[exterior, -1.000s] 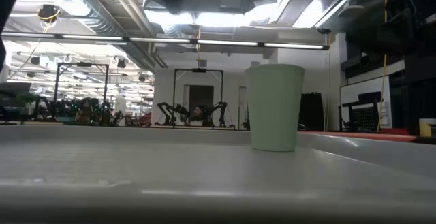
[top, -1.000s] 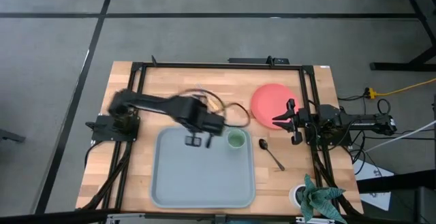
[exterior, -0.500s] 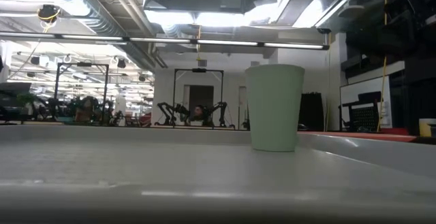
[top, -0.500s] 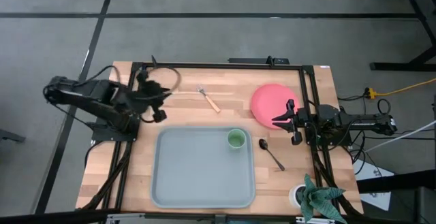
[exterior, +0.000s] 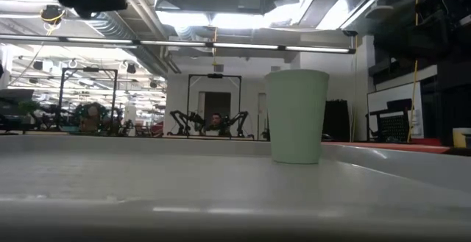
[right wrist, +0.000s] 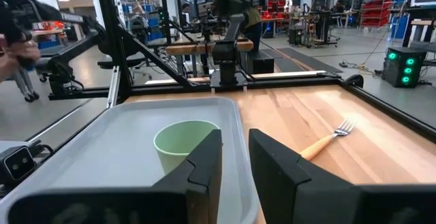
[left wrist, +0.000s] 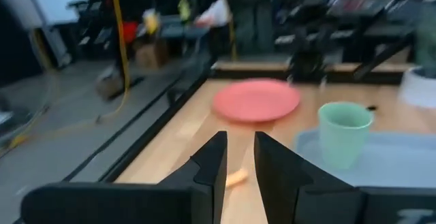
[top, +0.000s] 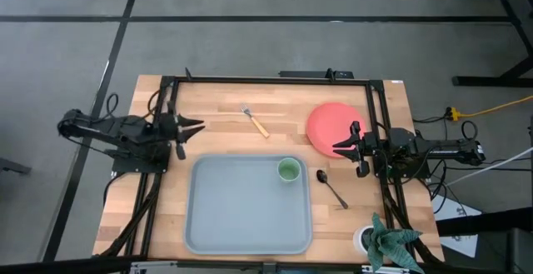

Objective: Pick and place plate/cup/fork/spoon on tray
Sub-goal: Put the pink plate on the gray serving tray to the bottom left of the green cup

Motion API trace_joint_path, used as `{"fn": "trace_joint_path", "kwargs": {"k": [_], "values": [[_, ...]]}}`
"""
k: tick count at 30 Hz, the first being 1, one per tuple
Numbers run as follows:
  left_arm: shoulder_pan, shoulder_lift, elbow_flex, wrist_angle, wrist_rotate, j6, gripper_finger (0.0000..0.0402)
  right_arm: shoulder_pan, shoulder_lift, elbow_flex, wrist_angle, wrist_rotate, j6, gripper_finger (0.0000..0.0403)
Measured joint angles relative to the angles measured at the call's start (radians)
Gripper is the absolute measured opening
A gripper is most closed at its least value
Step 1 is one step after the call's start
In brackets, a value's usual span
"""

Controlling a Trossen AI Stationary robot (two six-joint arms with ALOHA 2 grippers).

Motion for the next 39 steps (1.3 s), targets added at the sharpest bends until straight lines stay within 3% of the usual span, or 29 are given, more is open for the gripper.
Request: {"fn": "trace_joint_path", "kwargs": {"k": [6, 10, 16, 30, 39], "values": [[0.000, -0.155, -0.200, 0.207, 0.015, 0.085, 0.0069, 0.000, 0.000, 0.000, 0.000, 0.000, 0.000, 0.0080], [0.000, -0.205, -0.260, 0.226, 0.058, 0.085, 0.0069, 0.000, 0.000, 0.000, 0.000, 0.000, 0.000, 0.0080], [0.000, -0.214, -0.292, 0.226, 0.148, 0.086, 0.0069, 0.000, 0.000, 0.000, -0.001, 0.000, -0.001, 0.0080], [0.000, -0.213, -0.403, 0.291, 0.151, 0.085, 0.0069, 0.000, 0.000, 0.000, -0.010, 0.007, -0.041, 0.0080], [0.000, -0.211, -0.403, 0.285, 0.146, 0.068, 0.0069, 0.000, 0.052, 0.000, -0.035, 0.010, -0.088, 0.0080]]}}
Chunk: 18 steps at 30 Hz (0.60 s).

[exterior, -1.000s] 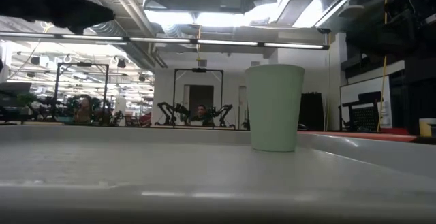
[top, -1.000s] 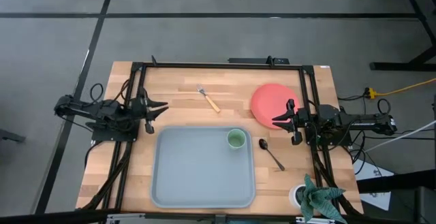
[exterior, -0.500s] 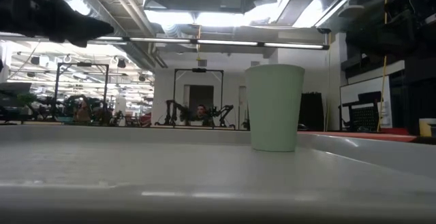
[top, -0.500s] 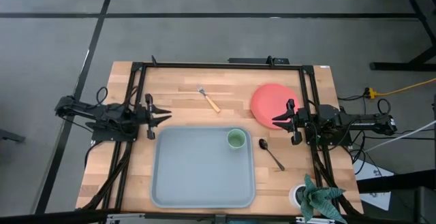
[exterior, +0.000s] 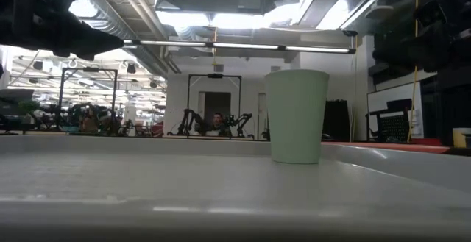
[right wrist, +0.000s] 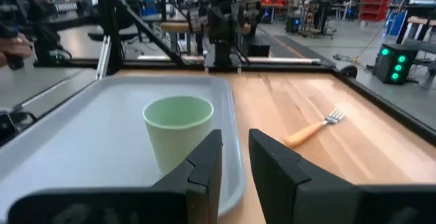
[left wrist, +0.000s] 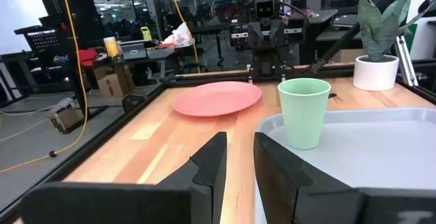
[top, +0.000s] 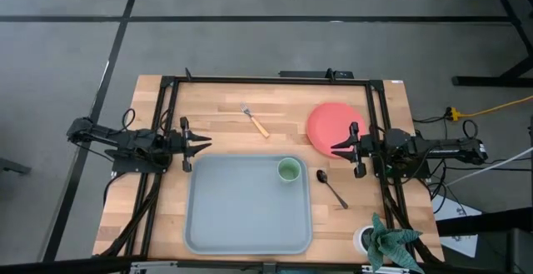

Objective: Pick and place plate/cup/fork/spoon on tray
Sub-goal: Put the pink plate on the gray serving tray to the bottom left of the green cup

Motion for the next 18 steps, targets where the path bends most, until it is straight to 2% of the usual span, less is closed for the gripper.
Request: {"fn": "trace_joint_path", "kwargs": {"k": [5, 11, 13, 15, 18], "values": [[0.000, 0.000, 0.000, -0.008, 0.000, -0.005, 0.0069, 0.000, 0.061, 0.000, 0.000, -0.001, -0.043, 0.0080], [0.000, 0.000, 0.000, -0.009, -0.001, -0.018, 0.0069, 0.001, 0.088, 0.003, -0.002, -0.027, 0.113, 0.0080], [0.000, 0.000, 0.000, -0.010, -0.001, -0.029, 0.0069, 0.005, 0.091, 0.033, -0.042, -0.106, 0.161, 0.0080], [0.000, 0.000, 0.000, -0.010, -0.001, -0.036, 0.0069, 0.013, 0.091, 0.090, -0.096, -0.142, 0.176, 0.0080], [0.000, 0.000, 0.000, -0.010, -0.001, -0.037, 0.0069, 0.027, 0.093, 0.183, -0.239, -0.074, 0.175, 0.0080]]}}
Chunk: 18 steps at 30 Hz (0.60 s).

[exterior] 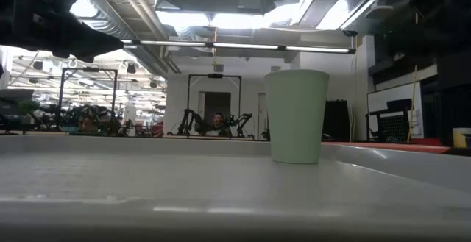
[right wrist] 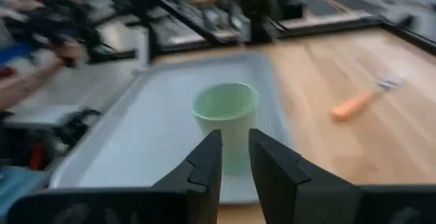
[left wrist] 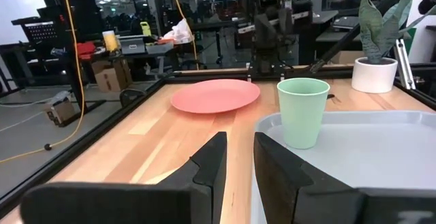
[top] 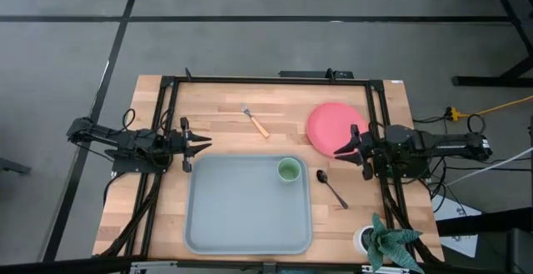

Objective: Pick and place plate/cup/fork/spoon on tray
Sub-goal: Put the pink plate on the gray serving tray to the bottom left of the green cup

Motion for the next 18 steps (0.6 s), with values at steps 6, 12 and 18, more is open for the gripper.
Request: {"fn": "trace_joint_path", "kwargs": {"k": [6, 12, 18], "values": [[0.000, 0.000, 0.000, -0.001, 0.000, -0.001, 0.0069, 0.021, 0.082, 0.010, -0.145, 0.175, 0.093, 0.0080], [0.000, 0.000, 0.000, 0.000, 0.000, -0.003, 0.0069, 0.023, 0.258, -0.023, -0.038, 0.187, 0.246, 0.0080], [0.000, 0.000, 0.000, 0.000, -0.002, -0.027, 0.0069, 0.024, 0.417, -0.014, 0.148, 0.303, 0.175, 0.0080]]}}
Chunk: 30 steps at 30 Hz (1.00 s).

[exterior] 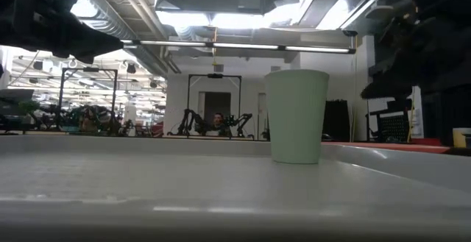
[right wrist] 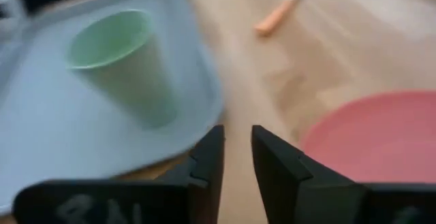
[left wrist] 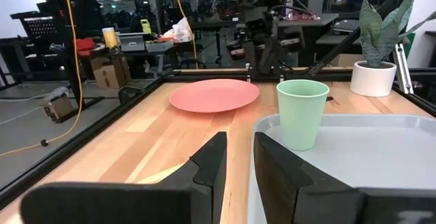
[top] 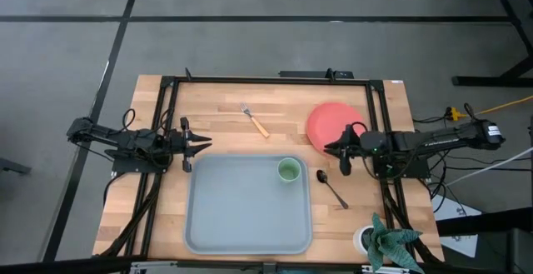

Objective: Pick and place plate/cup/fork/spoon on tray
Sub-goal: Put the pink plate on the gray serving tray to the bottom left of the green cup

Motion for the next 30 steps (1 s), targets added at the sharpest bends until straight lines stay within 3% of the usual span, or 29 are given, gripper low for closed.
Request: {"fn": "trace_joint_path", "kwargs": {"k": [4, 13, 19, 22, 30], "values": [[0.000, 0.000, 0.000, 0.000, 0.000, 0.001, 0.0069, -0.001, 0.073, 0.035, -0.101, 0.151, 0.062, 0.0080], [0.000, 0.000, 0.000, 0.000, -0.001, 0.001, 0.0069, -0.004, 0.265, 0.219, -0.151, 0.185, 0.107, 0.0080], [0.000, 0.000, 0.000, 0.000, -0.001, 0.002, 0.0069, -0.004, 0.422, 0.402, -0.450, 0.300, 0.118, 0.0080], [0.000, 0.000, 0.000, 0.000, -0.001, 0.002, 0.0069, -0.004, 0.501, 0.409, -0.511, 0.291, 0.165, 0.0080], [0.000, 0.000, 0.000, 0.000, -0.001, 0.002, 0.0069, 0.003, 0.660, 0.401, -0.488, 0.137, 0.231, 0.0080]]}}
